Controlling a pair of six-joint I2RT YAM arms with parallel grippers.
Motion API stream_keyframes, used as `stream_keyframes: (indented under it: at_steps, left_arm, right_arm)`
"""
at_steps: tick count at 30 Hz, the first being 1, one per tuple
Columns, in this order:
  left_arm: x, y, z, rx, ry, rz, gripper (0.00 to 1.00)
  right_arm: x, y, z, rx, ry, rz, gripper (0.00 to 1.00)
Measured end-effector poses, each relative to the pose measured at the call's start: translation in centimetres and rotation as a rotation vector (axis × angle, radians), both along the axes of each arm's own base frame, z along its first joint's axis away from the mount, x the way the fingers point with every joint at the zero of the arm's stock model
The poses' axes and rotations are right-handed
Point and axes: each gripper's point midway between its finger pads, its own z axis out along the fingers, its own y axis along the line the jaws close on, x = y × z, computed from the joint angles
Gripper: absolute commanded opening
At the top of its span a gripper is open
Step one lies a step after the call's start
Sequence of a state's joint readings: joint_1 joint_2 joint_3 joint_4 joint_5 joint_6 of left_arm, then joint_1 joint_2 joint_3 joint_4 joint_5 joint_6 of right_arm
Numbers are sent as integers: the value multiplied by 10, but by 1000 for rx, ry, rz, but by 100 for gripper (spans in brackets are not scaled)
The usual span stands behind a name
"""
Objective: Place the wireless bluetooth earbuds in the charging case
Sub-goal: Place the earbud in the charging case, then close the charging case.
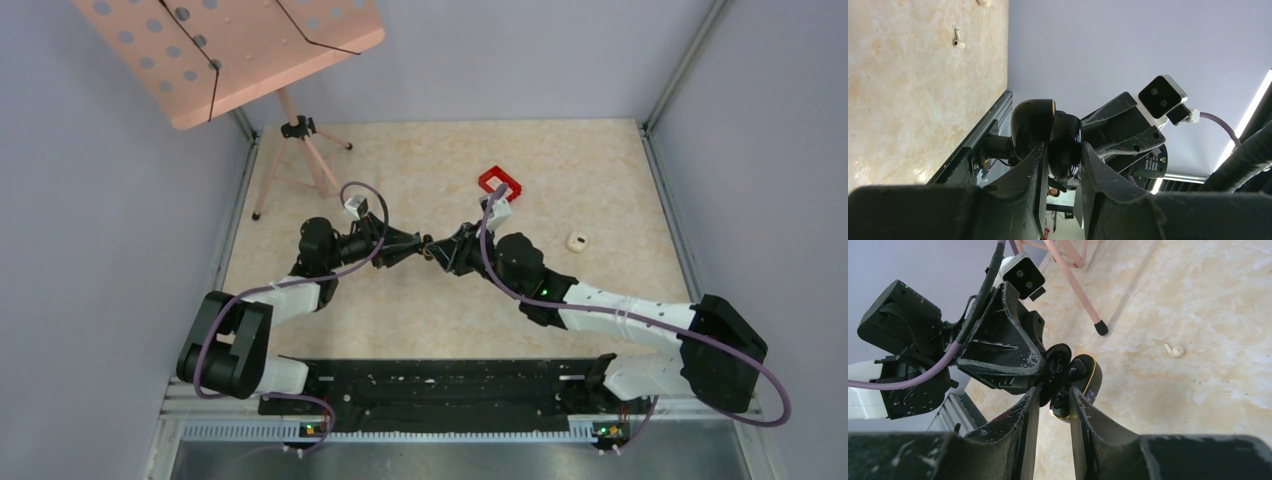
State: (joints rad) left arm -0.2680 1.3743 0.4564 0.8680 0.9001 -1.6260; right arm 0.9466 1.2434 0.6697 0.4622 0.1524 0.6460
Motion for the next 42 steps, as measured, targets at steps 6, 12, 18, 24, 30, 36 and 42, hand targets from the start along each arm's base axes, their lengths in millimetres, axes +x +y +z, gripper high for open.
stream_keyframes:
  at_steps: [6, 12, 18, 24, 30, 36, 42]
  left_arm:
    - [0, 0, -1, 5, -5, -1, 0]
    - [-8, -2, 3, 9, -41, -56, 0]
    - [-14, -4, 11, 4, -88, -106, 0]
    - [-18, -5, 29, -26, -161, -143, 0]
    - [-20, -5, 41, -58, -200, -156, 0]
    - [-20, -6, 43, -72, -196, -162, 0]
    - [-20, -7, 43, -71, -202, -163, 0]
  right_arm:
    - [1, -2, -2, -15, -3, -9, 47]
    - [9, -24, 13, 32, 6, -51, 47]
    - [31, -81, -11, 115, 109, -179, 43]
    - [19, -62, -32, 126, 212, -72, 40]
    - [8, -32, -63, 114, 320, 69, 40]
    - [4, -10, -42, 173, 280, 177, 40]
    - [2, -7, -22, 222, 220, 209, 40]
